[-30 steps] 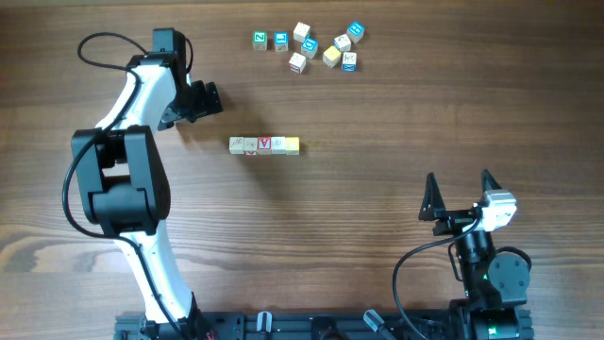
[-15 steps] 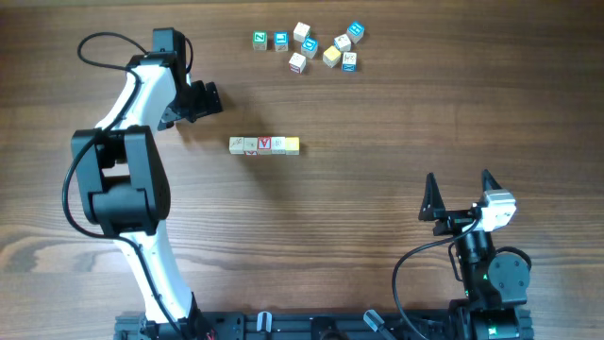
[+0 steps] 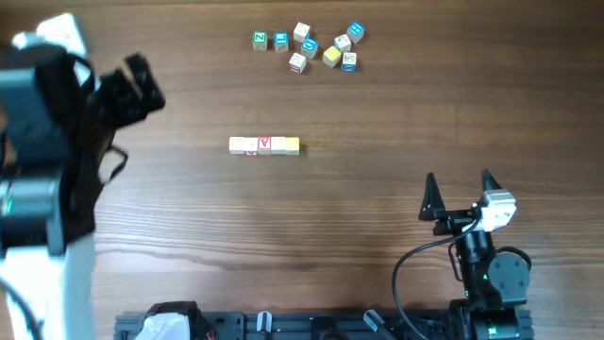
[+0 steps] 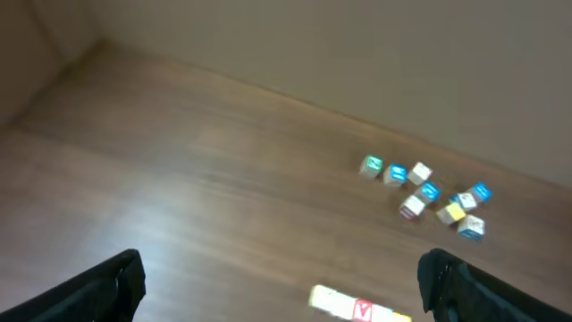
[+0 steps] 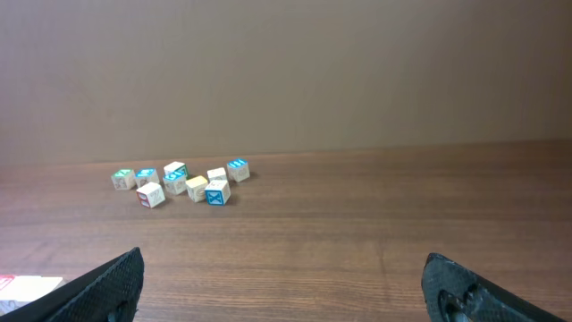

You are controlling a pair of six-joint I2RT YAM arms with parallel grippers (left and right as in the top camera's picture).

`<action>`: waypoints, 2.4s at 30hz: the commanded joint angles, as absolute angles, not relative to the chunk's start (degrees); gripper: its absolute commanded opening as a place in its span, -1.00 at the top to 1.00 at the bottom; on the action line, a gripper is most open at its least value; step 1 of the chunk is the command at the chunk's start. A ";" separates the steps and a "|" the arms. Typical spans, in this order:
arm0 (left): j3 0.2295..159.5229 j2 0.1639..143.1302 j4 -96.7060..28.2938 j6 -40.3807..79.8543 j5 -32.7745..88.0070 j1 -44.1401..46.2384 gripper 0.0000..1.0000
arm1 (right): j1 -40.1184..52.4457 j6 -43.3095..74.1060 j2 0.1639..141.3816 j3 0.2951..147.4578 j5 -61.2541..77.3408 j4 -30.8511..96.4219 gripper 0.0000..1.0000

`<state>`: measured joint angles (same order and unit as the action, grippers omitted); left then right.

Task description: Form a horizontal line

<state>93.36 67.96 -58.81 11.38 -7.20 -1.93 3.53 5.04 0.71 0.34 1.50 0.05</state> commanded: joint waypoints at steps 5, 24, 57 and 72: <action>65.17 53.28 -37.15 10.68 -5.10 -1.78 -1.00 | 3.36 4.49 0.27 0.30 2.48 -0.14 -0.99; 8.36 26.55 8.84 10.92 11.09 -4.40 -1.00 | 3.36 4.51 0.27 0.30 2.48 -0.14 -0.99; 0.34 0.38 -3.90 0.43 6.55 -4.62 -1.00 | 3.36 4.49 0.27 0.30 2.48 -0.14 -1.00; 0.34 0.38 -3.90 0.43 6.52 -4.62 -1.00 | 3.36 4.49 0.27 0.30 2.48 -0.14 -1.00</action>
<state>0.58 0.82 -3.51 1.54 7.33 -4.67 3.53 5.02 0.67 0.36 1.52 0.03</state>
